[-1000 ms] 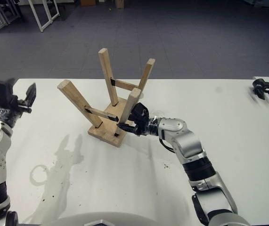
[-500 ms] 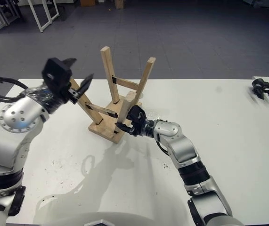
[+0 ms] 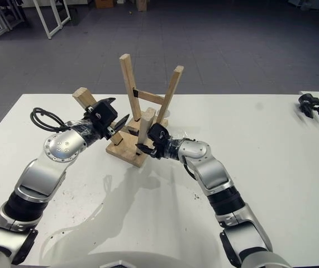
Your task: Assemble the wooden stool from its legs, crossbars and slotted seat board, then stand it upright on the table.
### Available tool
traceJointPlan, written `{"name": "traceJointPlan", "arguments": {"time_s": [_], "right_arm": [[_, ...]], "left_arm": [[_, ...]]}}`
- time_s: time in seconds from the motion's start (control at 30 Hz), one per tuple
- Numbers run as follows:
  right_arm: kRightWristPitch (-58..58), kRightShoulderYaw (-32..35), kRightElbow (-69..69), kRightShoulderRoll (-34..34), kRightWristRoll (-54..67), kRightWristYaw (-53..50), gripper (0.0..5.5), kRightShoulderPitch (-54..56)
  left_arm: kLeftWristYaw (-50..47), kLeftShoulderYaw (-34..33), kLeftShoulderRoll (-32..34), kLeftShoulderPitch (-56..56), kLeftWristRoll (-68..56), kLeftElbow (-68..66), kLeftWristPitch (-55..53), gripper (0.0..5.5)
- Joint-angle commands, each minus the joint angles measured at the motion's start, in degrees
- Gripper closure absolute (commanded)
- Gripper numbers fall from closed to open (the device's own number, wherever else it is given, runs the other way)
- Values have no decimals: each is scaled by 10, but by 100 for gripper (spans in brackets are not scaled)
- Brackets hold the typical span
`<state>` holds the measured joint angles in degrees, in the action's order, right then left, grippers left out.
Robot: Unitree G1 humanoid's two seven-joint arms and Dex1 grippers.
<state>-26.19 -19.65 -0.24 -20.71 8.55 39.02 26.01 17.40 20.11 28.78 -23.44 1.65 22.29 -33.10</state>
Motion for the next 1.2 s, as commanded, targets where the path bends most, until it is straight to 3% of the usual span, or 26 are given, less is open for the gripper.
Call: {"name": "traceJointPlan", "arguments": {"time_s": [0.03,0.2,0.43,0.53,0.63,0.87,1.07,1.2], "right_arm": [[-37,-21,35,-12,-38,-7,349,-12],[-41,-27,40,-12,-45,-4,349,-7],[-66,-39,43,-30,-54,9,349,1],[-93,-75,48,-58,-76,31,349,12],[-109,-108,65,-75,-97,39,349,14],[-104,-110,100,-64,-97,13,349,7],[-75,-12,68,-22,-40,-24,349,25],[-85,44,5,7,-8,-45,349,48]], "left_arm": [[15,12,-9,10,24,-26,18,257],[23,21,-16,22,51,-52,33,257],[108,139,41,23,174,-67,-17,257],[117,149,37,26,204,-68,-24,257],[86,119,9,18,215,-67,-10,257],[47,59,-10,19,231,-42,48,257],[-76,-83,-49,-2,209,20,178,257],[-105,-129,-60,19,206,52,221,257]]}}
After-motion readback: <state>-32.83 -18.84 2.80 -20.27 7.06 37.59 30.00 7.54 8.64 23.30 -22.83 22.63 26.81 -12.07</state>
